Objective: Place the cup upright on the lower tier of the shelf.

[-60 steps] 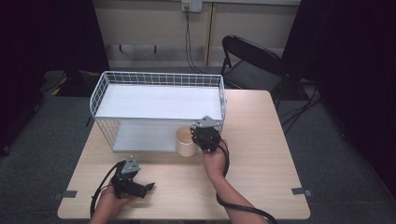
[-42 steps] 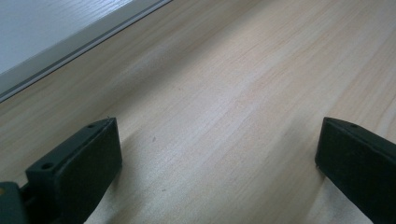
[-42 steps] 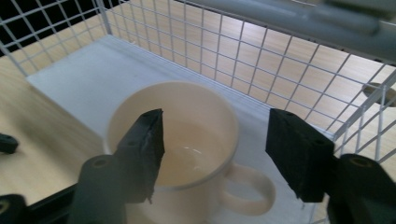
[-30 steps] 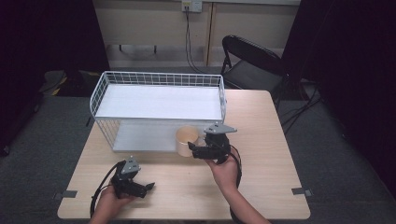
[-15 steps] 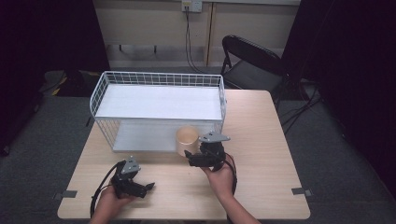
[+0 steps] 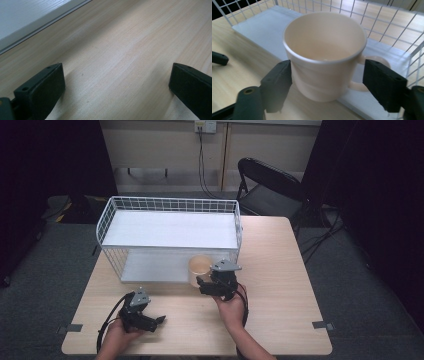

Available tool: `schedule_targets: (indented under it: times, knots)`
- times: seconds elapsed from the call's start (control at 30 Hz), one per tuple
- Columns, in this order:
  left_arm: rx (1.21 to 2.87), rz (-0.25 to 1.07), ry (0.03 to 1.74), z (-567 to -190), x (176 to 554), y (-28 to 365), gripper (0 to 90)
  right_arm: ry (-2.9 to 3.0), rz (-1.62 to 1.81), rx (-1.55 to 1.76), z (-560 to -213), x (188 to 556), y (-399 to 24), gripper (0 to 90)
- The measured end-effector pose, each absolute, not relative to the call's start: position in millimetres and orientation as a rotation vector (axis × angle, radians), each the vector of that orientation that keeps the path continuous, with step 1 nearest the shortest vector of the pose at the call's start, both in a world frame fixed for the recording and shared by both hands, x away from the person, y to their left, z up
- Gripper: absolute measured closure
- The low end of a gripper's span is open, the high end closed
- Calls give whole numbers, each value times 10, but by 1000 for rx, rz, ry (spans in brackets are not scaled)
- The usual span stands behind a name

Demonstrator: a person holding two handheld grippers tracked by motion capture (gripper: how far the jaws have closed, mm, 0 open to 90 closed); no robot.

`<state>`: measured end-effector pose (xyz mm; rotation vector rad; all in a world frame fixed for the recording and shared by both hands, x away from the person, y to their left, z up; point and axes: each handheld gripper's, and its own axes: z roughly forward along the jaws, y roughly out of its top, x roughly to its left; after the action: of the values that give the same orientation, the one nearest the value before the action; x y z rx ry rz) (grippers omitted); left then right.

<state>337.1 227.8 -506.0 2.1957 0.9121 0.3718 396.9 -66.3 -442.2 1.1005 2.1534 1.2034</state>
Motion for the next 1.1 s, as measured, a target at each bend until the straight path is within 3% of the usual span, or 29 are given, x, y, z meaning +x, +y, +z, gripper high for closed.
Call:
schedule_targets:
  times: [0.23,0.33,0.5,0.93,1.1]
  knots:
    - [2196,372,912,-5060,3371,2278,0,2131,1192,1095,-4443,3983,-617,291]
    - [2195,372,913,-5060,3371,2278,0,2130,1174,1092,-4465,4000,-600,379]
    - [2196,372,912,-5060,3371,2278,0,2121,1171,1093,-4479,4021,-584,400]
    - [2196,372,912,-5060,3371,2278,0,2098,1162,1075,-4487,4090,-496,670]
    - [2196,372,912,-5060,3371,2278,0,2103,1164,1070,-4475,4124,-483,700]
